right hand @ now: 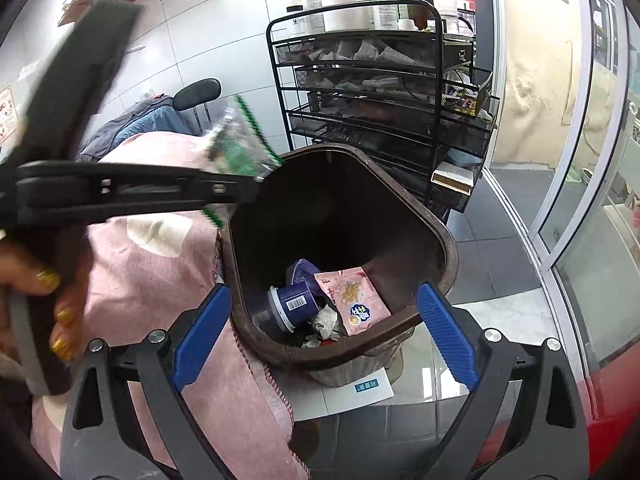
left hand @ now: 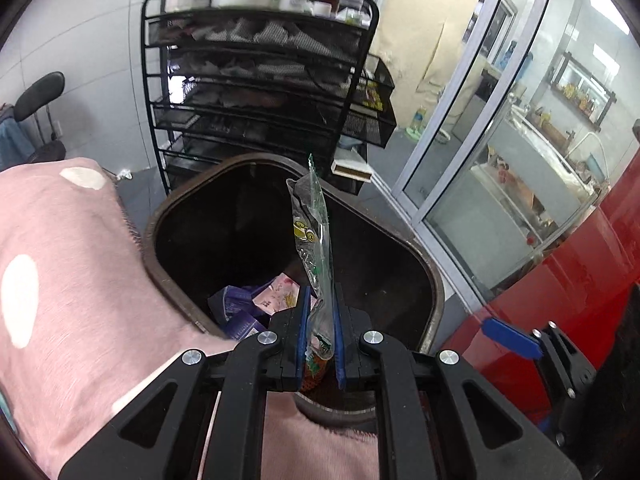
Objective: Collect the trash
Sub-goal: 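Lower the clear wrapper into the brown bin and open the left tool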
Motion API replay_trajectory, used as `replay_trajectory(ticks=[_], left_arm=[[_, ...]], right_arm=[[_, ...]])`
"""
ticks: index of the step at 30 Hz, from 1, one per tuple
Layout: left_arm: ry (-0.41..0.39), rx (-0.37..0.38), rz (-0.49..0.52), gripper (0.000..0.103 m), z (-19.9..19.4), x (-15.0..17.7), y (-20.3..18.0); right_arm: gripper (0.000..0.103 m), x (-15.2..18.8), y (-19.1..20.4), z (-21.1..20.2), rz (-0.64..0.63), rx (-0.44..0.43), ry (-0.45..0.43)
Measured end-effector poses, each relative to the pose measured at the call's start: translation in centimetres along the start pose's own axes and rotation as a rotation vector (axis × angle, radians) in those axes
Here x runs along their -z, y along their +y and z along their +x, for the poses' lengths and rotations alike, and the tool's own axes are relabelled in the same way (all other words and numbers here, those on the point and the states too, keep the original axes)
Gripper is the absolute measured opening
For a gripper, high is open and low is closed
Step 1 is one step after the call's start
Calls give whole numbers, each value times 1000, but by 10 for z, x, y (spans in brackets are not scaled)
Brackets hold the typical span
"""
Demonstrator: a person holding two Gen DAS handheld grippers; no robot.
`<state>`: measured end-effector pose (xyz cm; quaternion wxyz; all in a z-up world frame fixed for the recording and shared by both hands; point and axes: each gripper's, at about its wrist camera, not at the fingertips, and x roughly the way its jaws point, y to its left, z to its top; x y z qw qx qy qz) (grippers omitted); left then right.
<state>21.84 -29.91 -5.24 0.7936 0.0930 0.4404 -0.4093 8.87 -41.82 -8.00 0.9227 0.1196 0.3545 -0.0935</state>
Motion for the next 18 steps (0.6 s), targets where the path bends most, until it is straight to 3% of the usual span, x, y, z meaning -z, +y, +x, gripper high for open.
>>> replay_trajectory(ticks=[9,10,12,13,14,18], left_arm=[[80,-23,21,12,31,-10,-5],[90,-25,22,17,34,-10,-6],[90,-29,19,39,36,-11,-5],[81,-32,16,58,35,-11,-4],[71,-34,12,69,34,-11,-3],[41,-36,-2,80,30,-12,0]], right_arm=[[93,3,-6,-6,18,-1,1],[94,3,-6,-6,16,-2,5],[95,4,-7,-6,11,-3,14],[95,4,-7,-7,10,-1,14],[95,5,-7,-8,9,0,14],[95,6,-8,-9,12,0,15]])
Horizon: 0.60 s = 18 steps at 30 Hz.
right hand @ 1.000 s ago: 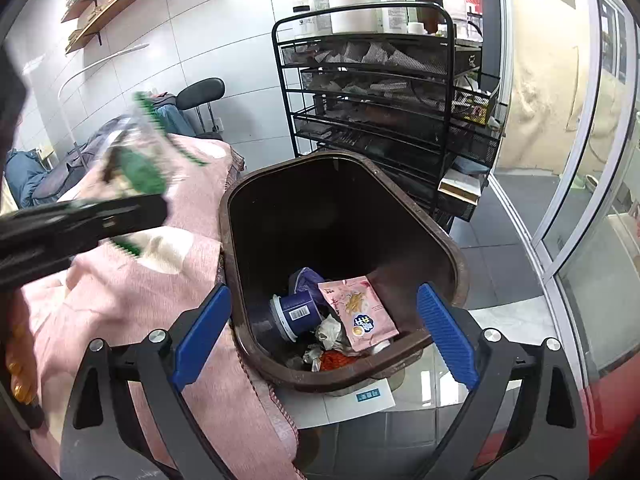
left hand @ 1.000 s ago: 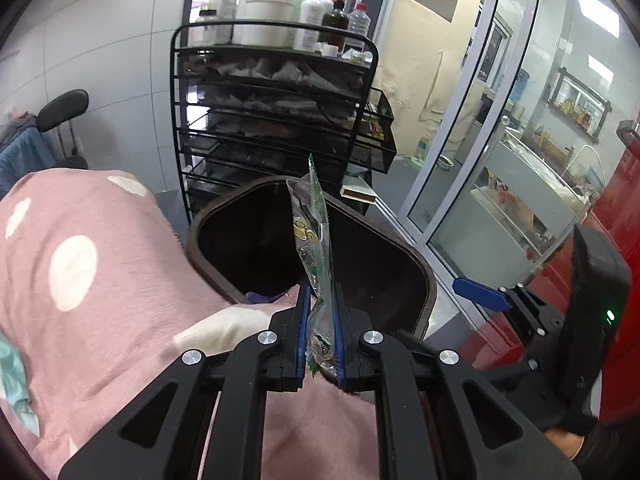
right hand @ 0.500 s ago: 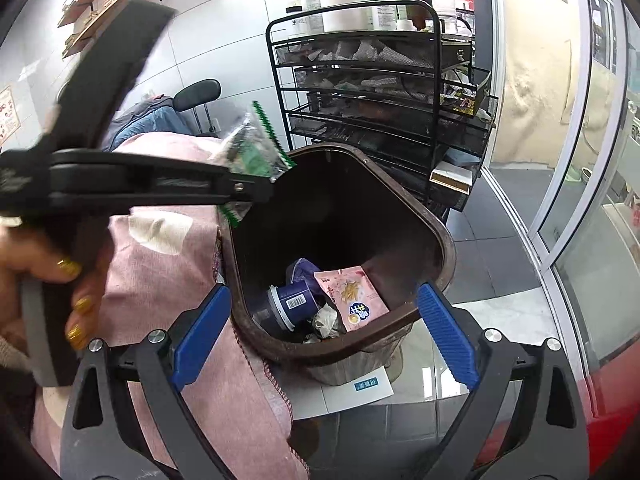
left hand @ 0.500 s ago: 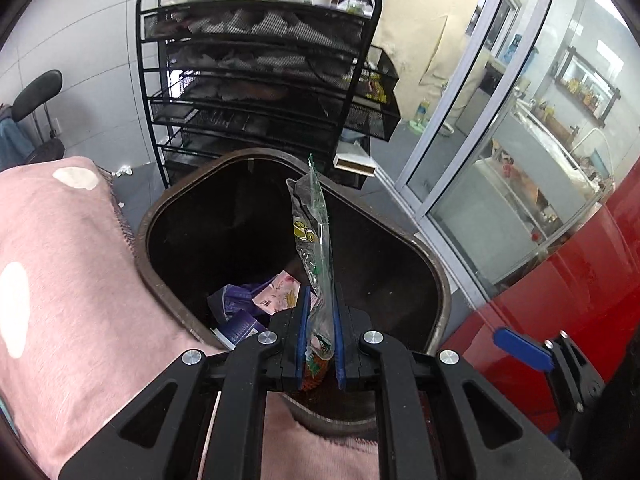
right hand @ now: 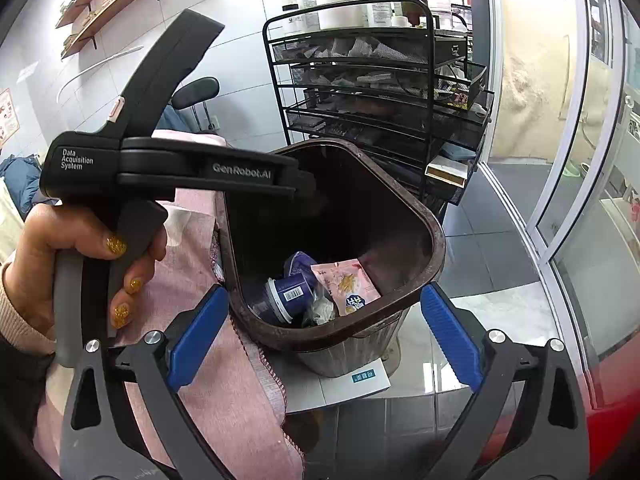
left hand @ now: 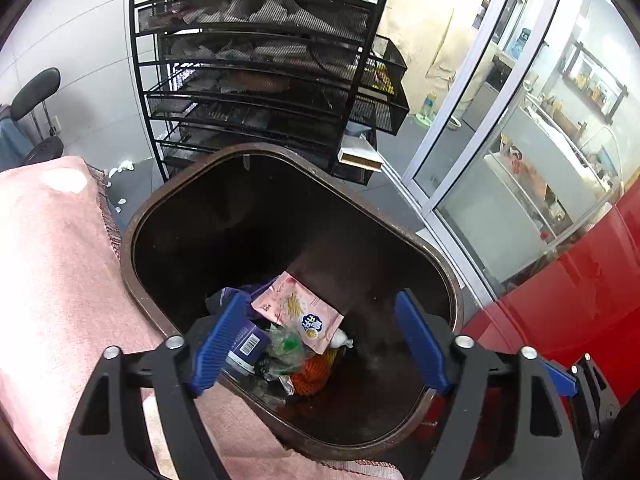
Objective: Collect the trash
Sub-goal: 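Lower the clear wrapper into the brown bin and open the left tool, then move both tools back over the bedspread toward the orange peel and teal cloth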
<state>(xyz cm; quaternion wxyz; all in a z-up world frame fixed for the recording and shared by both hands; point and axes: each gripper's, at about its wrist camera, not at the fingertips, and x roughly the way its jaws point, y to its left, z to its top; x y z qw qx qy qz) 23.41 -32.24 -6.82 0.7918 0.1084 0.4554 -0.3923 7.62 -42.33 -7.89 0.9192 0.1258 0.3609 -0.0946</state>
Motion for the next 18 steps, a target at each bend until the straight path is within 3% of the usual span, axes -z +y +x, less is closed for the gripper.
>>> replay_trajectory(ticks=[10,18], left_arm=[[-64,-44,58,88,-25,4,-1],[-158,-96,-16,92,-71,19,27]], right_arm=[[96,-2,9,-5,-20,-14,-9],[97,-4,18,-6,-39,-30,-11]])
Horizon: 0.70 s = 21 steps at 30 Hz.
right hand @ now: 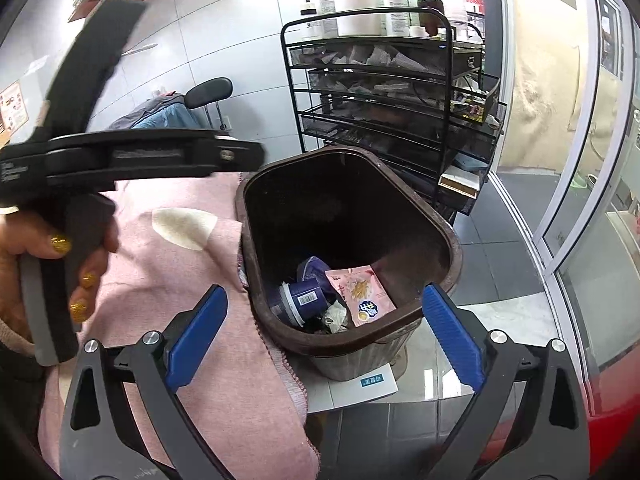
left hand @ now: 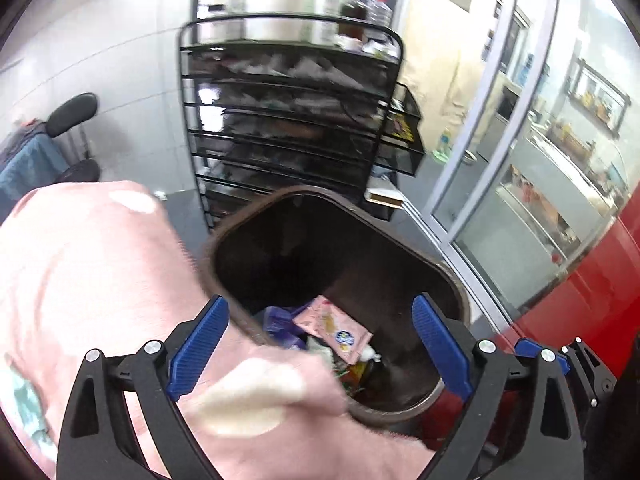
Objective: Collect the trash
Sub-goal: 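Move both tools back over the bedspread toward the orange peel and teal cloth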
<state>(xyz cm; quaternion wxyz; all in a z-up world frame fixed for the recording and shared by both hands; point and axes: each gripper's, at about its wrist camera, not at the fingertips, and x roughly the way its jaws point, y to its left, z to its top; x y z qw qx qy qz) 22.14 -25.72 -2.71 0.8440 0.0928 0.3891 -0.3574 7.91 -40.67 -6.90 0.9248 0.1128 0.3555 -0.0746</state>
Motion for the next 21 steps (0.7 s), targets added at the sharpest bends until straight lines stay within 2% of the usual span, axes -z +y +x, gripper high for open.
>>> replay_trajectory(ticks=[12,21], left_arm=[[-84,-163,-106,92,-67,49,61],[-118,-359,-246,92,-120,100,130]], right_arm=[[97,-12,42,6,-88,-88,1],[97,-31,108,19,-170,-287,45]])
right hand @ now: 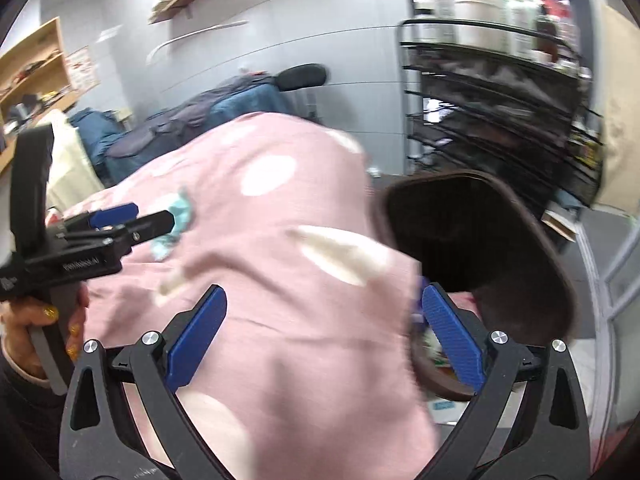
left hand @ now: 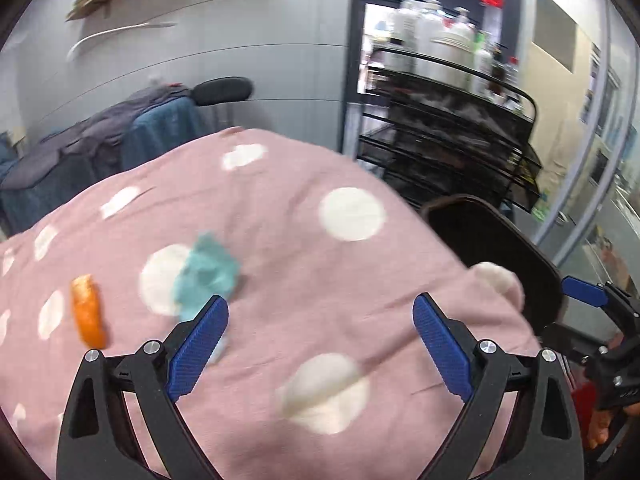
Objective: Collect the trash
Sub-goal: 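Move both tools back over the bedspread toward the orange peel and teal cloth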
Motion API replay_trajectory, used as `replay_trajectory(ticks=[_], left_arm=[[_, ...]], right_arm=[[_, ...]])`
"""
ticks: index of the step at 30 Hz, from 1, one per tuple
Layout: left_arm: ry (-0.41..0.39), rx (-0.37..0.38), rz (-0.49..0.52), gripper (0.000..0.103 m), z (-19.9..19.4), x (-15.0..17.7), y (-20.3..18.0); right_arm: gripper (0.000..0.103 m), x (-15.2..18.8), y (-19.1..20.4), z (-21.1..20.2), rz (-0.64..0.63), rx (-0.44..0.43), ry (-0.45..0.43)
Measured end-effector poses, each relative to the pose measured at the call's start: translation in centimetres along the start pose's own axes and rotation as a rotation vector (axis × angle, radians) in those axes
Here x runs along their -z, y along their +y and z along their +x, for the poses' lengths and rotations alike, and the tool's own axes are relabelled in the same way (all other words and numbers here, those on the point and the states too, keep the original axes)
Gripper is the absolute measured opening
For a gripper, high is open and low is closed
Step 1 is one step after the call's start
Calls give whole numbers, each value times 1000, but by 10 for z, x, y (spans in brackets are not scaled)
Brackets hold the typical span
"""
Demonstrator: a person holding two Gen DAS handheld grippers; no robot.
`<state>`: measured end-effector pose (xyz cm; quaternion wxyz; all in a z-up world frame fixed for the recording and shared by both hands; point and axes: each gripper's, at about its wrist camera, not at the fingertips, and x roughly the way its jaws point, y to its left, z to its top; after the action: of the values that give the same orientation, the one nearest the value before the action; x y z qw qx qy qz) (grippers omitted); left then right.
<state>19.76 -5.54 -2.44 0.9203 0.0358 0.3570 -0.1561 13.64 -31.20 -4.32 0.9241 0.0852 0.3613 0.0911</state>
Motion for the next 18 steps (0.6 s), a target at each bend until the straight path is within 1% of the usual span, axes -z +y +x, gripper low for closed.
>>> replay_trajectory(ticks=[4,9,12,13,18], left_arm=[[6,-93,-66,92,-4,6,42],[40,-171,-178,92,-9,18,97],[70,-195,-212,90,-5,21,124],[79,-196,-217,87,-3,23,132],[124,-196,-235,80,13,20,155]], right_arm=[[97,-13,35,17,-61,-82,29],[97,-25,72,41,-103,-168,79],[97,-29,94,51,-129,-196,95],[97,-30,101,54,-138,-206,102],[97,-36,126,70,-162,-252,148]])
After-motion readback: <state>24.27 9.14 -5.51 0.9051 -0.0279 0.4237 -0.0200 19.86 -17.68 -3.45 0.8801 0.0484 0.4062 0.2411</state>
